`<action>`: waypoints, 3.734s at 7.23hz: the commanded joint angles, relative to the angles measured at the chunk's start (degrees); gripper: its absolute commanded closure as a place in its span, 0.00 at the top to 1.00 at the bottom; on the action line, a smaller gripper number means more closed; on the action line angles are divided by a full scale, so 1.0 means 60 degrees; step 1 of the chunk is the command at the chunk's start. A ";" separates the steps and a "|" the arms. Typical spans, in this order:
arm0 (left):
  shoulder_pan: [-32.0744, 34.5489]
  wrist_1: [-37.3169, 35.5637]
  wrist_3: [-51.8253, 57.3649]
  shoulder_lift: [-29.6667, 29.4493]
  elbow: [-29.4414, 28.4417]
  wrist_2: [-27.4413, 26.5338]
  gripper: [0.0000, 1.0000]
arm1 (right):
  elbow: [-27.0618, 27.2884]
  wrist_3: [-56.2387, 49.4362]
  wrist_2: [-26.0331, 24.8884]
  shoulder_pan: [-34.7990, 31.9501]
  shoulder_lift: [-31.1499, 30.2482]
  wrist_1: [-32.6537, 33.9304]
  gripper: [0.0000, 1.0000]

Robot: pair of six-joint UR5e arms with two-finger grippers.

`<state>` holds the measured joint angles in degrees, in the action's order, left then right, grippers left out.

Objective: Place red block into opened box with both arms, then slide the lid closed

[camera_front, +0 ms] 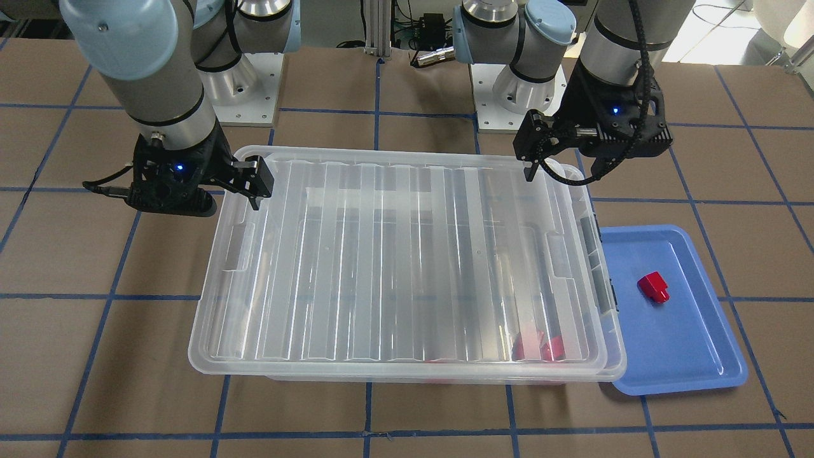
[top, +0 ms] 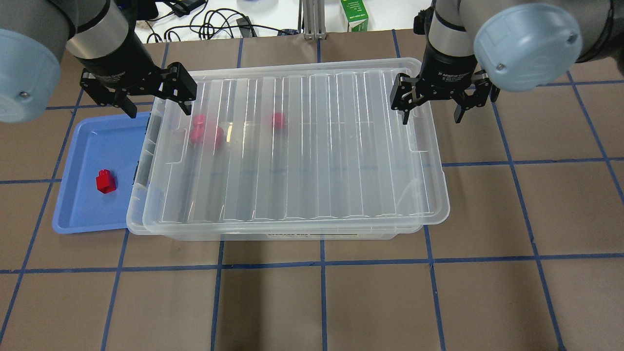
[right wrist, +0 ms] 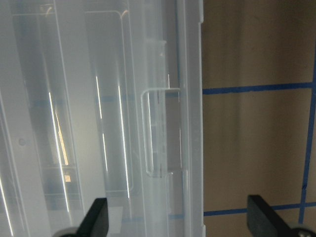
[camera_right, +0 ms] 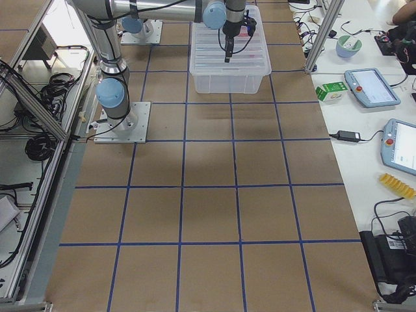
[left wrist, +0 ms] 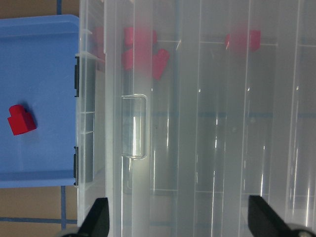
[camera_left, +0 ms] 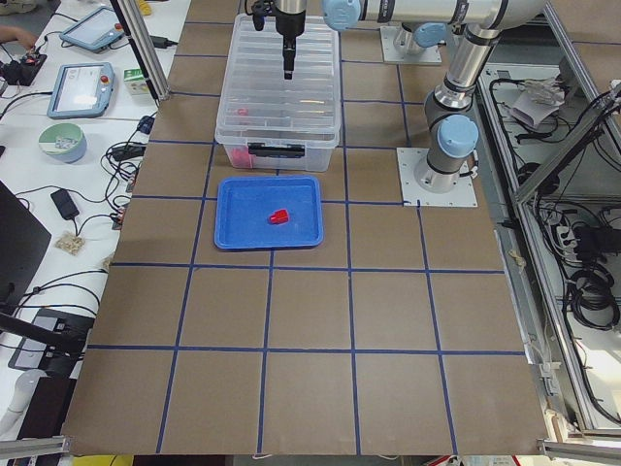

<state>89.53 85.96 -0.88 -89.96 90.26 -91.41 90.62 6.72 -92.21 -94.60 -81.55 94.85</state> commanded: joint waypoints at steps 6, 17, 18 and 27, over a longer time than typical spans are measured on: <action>-0.0010 0.0000 0.0000 -0.0006 0.0001 0.0000 1.00 | 0.1054 -0.1060 -0.1374 0.0269 0.0613 0.1798 1.00; 0.0005 0.0000 0.0000 0.0038 -0.0014 0.0000 1.00 | 0.1083 -0.2819 -0.2136 0.2715 0.0598 0.1653 1.00; -0.0010 -0.0015 0.0000 0.0023 -0.0014 0.0000 1.00 | 0.1083 -0.2819 -0.2137 0.3020 0.0584 0.1638 1.00; -0.0142 0.0000 0.0132 0.0155 -0.0043 -0.0015 1.00 | -0.0244 -0.2630 -0.0605 0.2602 -0.0204 -0.0153 1.00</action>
<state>88.72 85.96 -0.19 -89.08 90.02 -91.48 92.79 -9.74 -100.26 -76.97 -80.68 100.13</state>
